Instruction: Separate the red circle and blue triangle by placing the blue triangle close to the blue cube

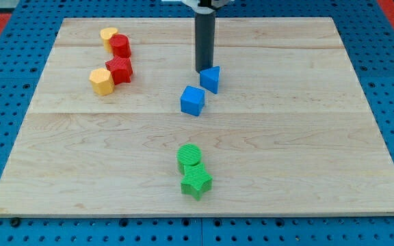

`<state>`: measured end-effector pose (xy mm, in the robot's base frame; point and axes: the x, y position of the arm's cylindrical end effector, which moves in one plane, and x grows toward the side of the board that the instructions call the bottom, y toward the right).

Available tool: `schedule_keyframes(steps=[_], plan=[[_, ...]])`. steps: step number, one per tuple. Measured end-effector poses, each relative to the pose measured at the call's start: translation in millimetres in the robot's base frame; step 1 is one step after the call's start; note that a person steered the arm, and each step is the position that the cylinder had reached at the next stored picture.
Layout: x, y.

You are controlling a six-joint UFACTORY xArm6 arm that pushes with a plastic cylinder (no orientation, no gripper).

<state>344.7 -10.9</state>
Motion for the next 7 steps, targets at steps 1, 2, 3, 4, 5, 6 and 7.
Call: schedule_keyframes(steps=[1, 2, 3, 4, 5, 6, 7], plan=[[39.3, -120.4], [106.1, -120.9], [107.8, -64.1], [86.0, -2.7], [39.0, 12.7], [63.3, -32.1], [60.5, -116.8]])
